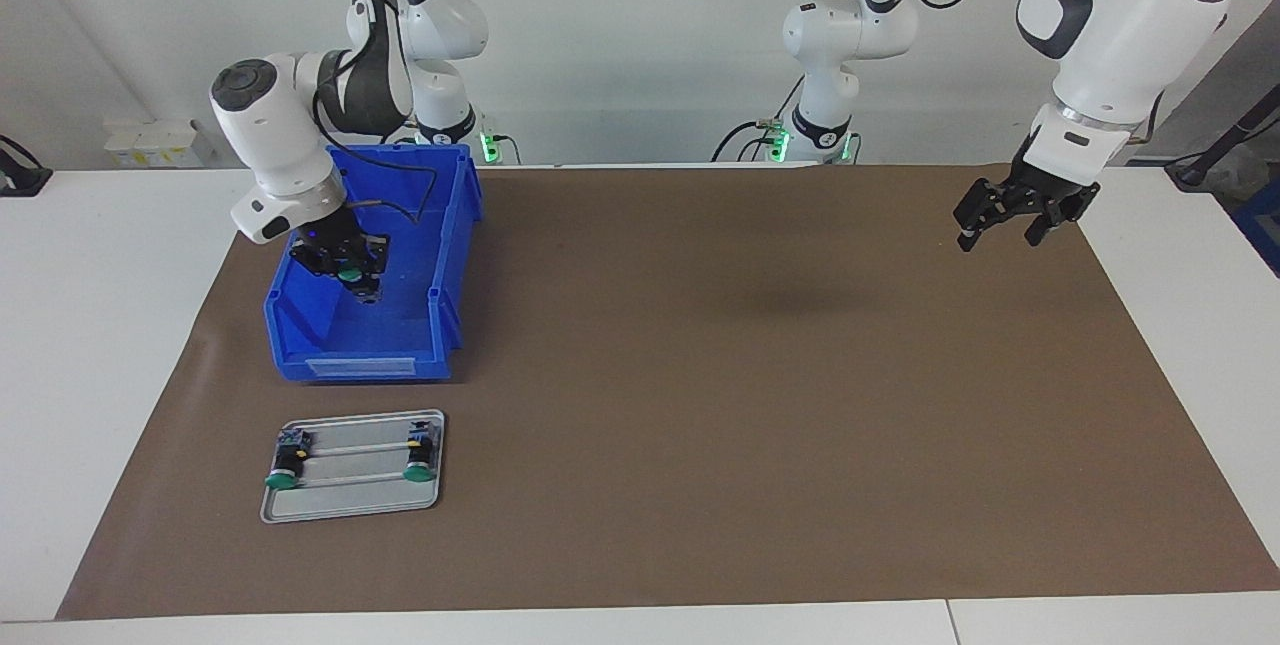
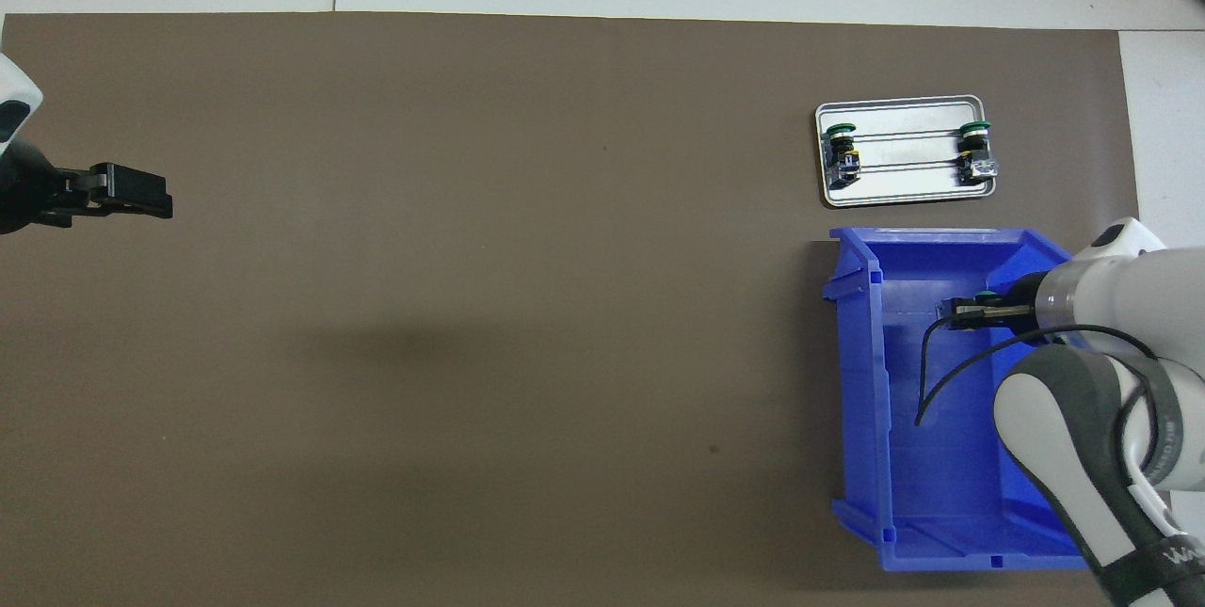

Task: Place and press button with both arms
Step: 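Lower the held button into the blue bin, then open the right gripper and withdraw it from the bin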

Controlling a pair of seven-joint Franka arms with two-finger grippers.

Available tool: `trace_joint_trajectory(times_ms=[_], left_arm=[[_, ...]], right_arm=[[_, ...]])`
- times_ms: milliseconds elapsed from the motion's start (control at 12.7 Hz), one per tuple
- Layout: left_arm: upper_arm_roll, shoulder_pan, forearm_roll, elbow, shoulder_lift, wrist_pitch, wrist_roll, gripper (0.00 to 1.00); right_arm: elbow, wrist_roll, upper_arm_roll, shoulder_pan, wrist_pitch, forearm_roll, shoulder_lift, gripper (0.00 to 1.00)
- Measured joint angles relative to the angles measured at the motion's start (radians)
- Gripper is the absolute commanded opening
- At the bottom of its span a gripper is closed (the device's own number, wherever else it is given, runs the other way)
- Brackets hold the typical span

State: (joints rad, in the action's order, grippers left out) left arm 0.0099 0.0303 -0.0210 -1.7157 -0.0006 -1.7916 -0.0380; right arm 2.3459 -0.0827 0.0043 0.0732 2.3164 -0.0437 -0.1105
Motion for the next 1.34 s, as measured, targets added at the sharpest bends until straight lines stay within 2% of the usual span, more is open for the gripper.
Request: trace_joint_trajectory(times_ms=[158, 315, 394, 473, 551, 1024, 1182, 1339], left_arm=[[-0.005, 0.006, 0.013, -0.001, 0.0, 0.0, 0.0, 1.0], [-0.009, 0.007, 0.017, -0.001, 0.0, 0.0, 0.0, 1.0], [-0.009, 0.007, 0.018, -0.001, 0.0, 0.0, 0.0, 1.0], [-0.009, 0.007, 0.018, -0.001, 0.0, 0.0, 0.0, 1.0], [-0.009, 0.007, 0.018, -0.002, 0.0, 0.0, 0.0, 1.0], [-0.009, 0.007, 0.019, -0.005, 0.0, 0.0, 0.0, 1.0], [-0.009, 0.006, 0.02, -0.005, 0.0, 0.0, 0.0, 1.0], [-0.007, 0.004, 0.02, -0.005, -0.002, -0.001, 0.0, 1.0]], right_arm=[[0.073, 0.0, 0.0, 0.0, 0.123, 0.0, 0.027, 0.0], [0.095, 0.008, 0.0, -0.002, 0.17, -0.001, 0.059, 0.0], [0.095, 0.019, 0.001, -0.003, 0.177, -0.001, 0.069, 0.18], [0.095, 0.023, 0.001, -0.004, 0.178, -0.002, 0.075, 0.63], [0.095, 0.027, 0.001, -0.004, 0.178, -0.002, 0.077, 1.0], [0.062, 0.043, 0.002, -0.005, 0.171, -0.002, 0.069, 1.0], [-0.032, 0.044, 0.002, -0.006, 0.06, -0.002, 0.045, 1.0], [-0.17, 0.044, 0.002, -0.005, -0.104, -0.002, 0.025, 1.0]])
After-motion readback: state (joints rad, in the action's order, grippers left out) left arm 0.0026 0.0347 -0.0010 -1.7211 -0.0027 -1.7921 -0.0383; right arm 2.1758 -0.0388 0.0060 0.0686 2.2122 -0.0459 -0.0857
